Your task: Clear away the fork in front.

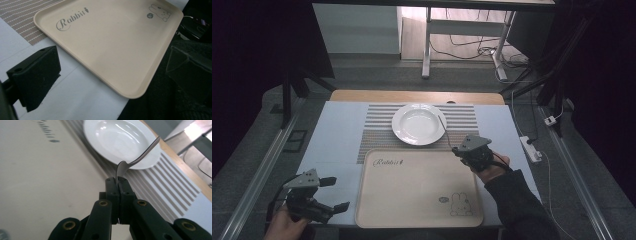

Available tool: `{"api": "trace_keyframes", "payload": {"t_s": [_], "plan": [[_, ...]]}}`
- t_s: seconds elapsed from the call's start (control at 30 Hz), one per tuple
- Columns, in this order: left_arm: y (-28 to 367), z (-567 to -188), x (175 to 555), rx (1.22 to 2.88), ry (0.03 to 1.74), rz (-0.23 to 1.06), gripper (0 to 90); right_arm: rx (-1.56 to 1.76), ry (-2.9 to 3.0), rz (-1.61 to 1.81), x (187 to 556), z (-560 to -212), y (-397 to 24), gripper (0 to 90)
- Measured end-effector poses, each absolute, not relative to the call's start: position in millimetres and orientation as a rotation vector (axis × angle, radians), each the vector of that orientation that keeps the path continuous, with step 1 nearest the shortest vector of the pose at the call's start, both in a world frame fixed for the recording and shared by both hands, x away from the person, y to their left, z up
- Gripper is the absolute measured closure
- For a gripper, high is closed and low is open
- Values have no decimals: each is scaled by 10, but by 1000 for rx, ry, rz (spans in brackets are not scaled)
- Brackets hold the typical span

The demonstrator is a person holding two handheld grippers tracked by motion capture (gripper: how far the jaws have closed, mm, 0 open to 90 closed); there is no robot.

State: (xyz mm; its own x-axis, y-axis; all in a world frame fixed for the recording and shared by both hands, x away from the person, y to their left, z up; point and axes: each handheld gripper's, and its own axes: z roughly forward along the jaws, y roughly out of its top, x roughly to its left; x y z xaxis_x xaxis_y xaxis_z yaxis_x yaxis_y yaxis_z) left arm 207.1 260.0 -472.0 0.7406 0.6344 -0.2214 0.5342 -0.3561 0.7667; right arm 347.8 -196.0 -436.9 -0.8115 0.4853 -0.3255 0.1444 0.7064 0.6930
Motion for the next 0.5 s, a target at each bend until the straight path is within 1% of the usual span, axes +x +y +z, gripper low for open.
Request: {"api": "trace_keyframes", "payload": {"t_s": [0.23, 0.5], "plan": [[2487, -4711, 2215, 2053, 843, 139, 0, 441, 2483, 1010, 3224, -4372, -1917, 892], [2306, -4688, 2383, 2122, 760, 148, 0, 431, 2547, 1127, 3000, -4389, -1912, 892]]}}
